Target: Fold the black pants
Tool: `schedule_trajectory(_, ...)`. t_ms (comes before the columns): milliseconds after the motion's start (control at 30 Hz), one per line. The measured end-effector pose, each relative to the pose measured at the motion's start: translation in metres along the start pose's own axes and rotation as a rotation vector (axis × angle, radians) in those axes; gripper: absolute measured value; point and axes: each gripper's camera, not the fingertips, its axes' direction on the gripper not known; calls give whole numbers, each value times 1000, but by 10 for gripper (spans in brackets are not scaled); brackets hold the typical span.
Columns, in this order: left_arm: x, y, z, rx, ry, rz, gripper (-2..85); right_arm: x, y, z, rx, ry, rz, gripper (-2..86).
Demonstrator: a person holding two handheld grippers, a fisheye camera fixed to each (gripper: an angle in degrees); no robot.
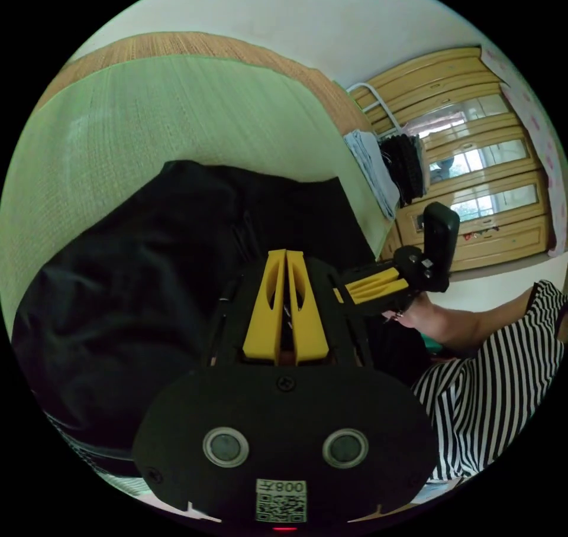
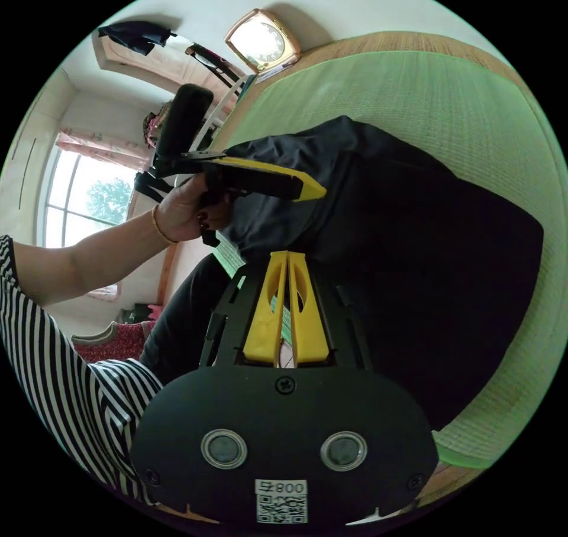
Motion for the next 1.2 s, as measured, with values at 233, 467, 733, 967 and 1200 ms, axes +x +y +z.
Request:
schedule_trajectory(233, -24, 10, 9, -22, -101, -113, 1, -11, -1, 41, -53, 141, -51, 1)
schedule_trajectory(467, -28, 25, 13, 6, -97, -123, 1, -22, -2, 52, -67, 196, -117, 1)
schedule_trajectory(733, -18, 36, 17, -5, -135, -98, 1, -19, 6, 59, -82, 198, -88, 1)
schedule_trajectory(967, 0, 48, 12, 75, -135, -88, 0, -11, 8, 54, -82, 141, -74, 1)
schedule_trajectory(1200, 15, 54, 38, -34, -180, -68, 1, -11, 14, 43, -76, 151, -52, 1)
